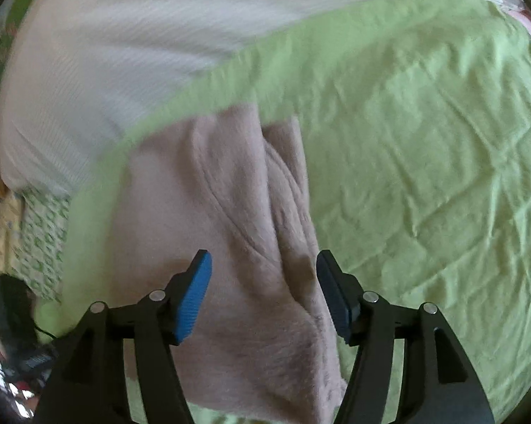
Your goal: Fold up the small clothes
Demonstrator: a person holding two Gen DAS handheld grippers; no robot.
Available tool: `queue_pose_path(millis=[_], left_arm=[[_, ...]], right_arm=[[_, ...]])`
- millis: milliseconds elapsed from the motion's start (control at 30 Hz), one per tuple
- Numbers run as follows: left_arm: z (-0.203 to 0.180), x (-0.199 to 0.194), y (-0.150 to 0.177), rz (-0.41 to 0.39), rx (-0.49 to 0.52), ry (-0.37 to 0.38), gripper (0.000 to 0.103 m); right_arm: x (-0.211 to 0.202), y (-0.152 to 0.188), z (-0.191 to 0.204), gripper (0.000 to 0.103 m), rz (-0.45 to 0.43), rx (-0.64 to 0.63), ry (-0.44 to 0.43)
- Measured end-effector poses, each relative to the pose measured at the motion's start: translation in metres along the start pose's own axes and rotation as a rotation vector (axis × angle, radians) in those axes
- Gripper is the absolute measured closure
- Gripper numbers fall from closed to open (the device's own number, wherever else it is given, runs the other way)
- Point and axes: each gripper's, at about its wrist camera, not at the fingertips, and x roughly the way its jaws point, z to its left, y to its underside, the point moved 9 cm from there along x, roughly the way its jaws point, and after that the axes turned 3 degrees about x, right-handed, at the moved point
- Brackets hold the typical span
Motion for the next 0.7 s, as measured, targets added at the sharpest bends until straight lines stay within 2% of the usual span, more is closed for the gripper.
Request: queue_pose_path(millis=[100,300,367,467,700], left_arm=[[-0.001,0.005,-0.005,0.001,-0.003,0.005,0.036],[0.003,0.02,-0.022,0.004,-0.031,0.04,0.035],[0.003,0.028,-0.028,0.02,-0.041,0.056,0.03],[0.004,0.039,-0.035,0.036,-0.069,0.079,0.025],[0.009,0.067,-0.034,0.081,-0.127,0.11,0.013]], right_arm=[[0.011,0.01,-0.014,0.04,0.029,-0.053,0.086],[0.006,0.006,-0.023,0.038,0.02,0.014,0.03],[0.003,-0.001,-0.016,0.038,0.015,0.032,-0.027],[0.007,-0.009,-0.01,0.037,0.013,0.051,-0.063],[0.029,-0.018,-0.016,0.037,0.046,0.041,-0.047]])
